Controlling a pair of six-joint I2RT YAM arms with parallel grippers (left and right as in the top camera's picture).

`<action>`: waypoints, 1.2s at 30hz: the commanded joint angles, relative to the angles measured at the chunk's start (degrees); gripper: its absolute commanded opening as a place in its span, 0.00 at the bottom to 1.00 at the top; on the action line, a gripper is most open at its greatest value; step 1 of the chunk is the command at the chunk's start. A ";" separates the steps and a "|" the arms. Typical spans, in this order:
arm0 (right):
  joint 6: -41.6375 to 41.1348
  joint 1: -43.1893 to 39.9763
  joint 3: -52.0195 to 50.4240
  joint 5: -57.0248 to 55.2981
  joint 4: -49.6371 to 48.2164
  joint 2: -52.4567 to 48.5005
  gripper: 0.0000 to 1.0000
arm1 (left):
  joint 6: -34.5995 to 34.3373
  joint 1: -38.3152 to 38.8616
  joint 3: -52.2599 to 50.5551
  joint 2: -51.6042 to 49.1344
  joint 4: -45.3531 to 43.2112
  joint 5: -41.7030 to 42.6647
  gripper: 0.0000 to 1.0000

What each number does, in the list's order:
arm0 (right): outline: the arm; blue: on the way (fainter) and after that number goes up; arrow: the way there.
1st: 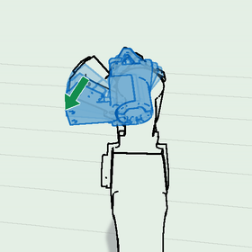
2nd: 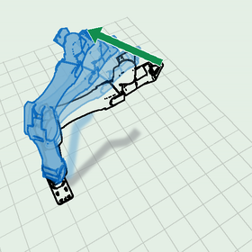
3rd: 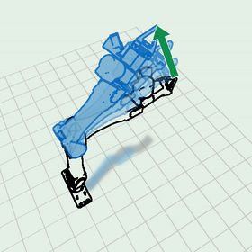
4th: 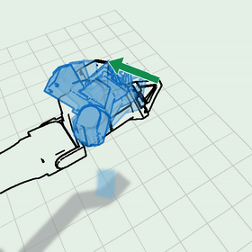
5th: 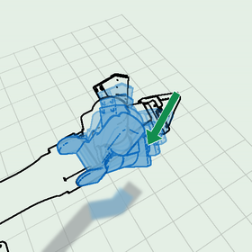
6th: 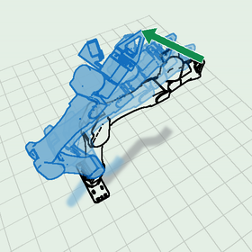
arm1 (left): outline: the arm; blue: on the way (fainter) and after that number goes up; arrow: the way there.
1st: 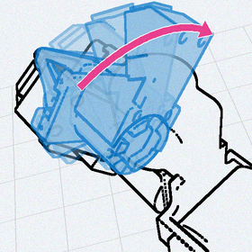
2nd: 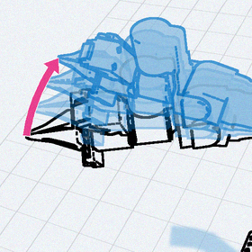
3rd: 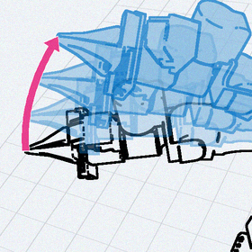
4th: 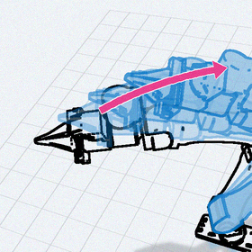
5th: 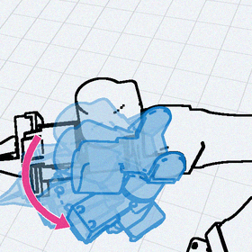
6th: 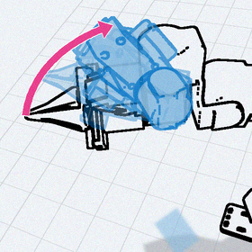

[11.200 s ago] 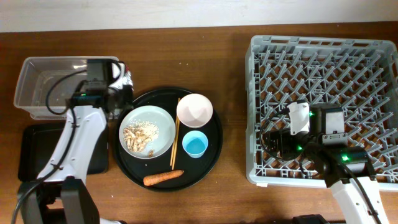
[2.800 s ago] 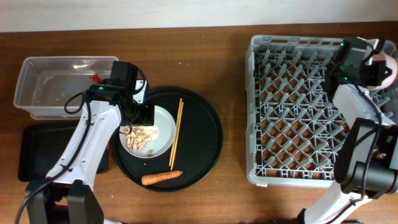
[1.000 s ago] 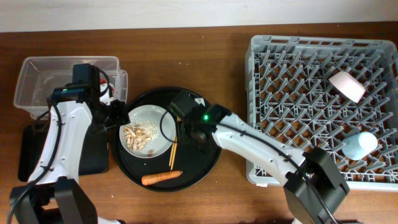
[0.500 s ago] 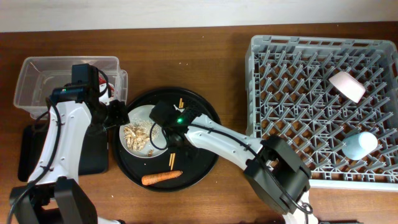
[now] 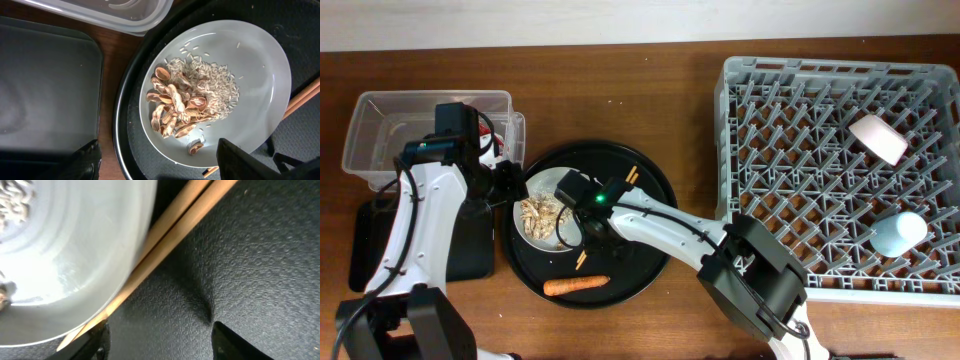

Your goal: Sort waste into correct bins and load items into the dishwasher rack

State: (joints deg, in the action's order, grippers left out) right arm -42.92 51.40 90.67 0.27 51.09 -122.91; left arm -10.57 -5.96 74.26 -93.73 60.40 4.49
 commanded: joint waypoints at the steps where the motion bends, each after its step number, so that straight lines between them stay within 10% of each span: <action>1: -0.68 -2.64 3.02 -1.86 0.57 -0.02 0.64 | -0.74 -0.11 0.04 0.98 -0.09 0.59 0.73; 33: -3.89 -11.26 4.39 5.18 2.71 -4.98 0.68 | -0.74 -0.11 0.04 0.98 -0.09 0.59 0.73; 36: -3.89 -11.30 4.39 5.31 2.69 -4.98 0.50 | -0.74 -0.11 0.04 0.98 0.13 0.61 0.73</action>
State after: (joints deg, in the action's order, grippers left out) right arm -46.39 39.16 95.04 2.52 54.17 -126.39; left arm -10.57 -5.96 74.26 -93.73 60.42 4.49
